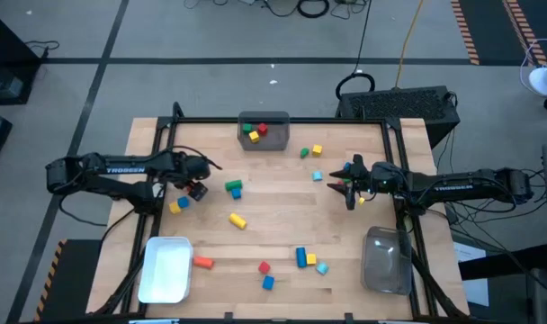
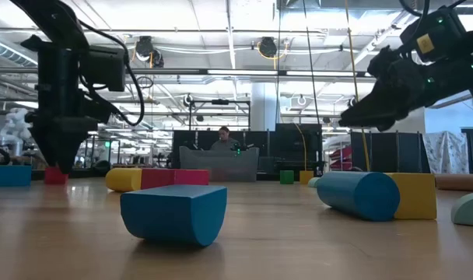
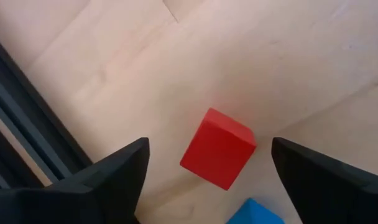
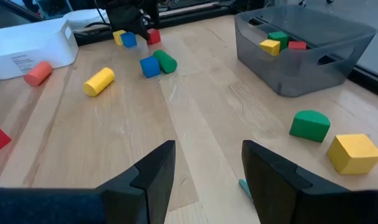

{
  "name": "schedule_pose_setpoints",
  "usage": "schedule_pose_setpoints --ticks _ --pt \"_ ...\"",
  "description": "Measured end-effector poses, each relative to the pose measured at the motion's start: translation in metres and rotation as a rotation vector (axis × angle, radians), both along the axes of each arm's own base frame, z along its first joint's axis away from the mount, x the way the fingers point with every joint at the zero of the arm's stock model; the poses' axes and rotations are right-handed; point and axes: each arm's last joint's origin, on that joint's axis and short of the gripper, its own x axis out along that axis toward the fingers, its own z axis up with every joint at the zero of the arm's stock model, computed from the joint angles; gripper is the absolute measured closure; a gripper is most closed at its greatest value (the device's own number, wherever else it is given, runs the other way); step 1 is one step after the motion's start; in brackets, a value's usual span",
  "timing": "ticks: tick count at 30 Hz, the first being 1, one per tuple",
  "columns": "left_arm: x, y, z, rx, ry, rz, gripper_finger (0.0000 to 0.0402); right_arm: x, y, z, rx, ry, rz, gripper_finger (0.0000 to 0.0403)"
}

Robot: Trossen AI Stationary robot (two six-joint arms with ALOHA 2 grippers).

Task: Sort blocks by size
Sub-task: Put the red square block into the top black bin

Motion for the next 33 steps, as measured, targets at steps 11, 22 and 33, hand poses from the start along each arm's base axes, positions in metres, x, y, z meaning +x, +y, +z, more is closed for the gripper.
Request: schedule_pose_setpoints --ticks 11,22,33 --pt "0.007 0.001 -0.021 -0.055 0.057 -0.044 0.0107 0.0 0.003 -0.002 0.03 0.017 0.008 0.0227" --pt "0.012 0.002 -0.02 -0.09 0.038 -0.051 0.0206 0.001 0.004 0.0 0.031 -0.004 0.012 0.0227" --pt "0.018 0.003 -0.016 -0.109 -0.006 -0.018 0.0254 0.001 0.004 0.0 0.042 -0.007 0.008 0.0227"
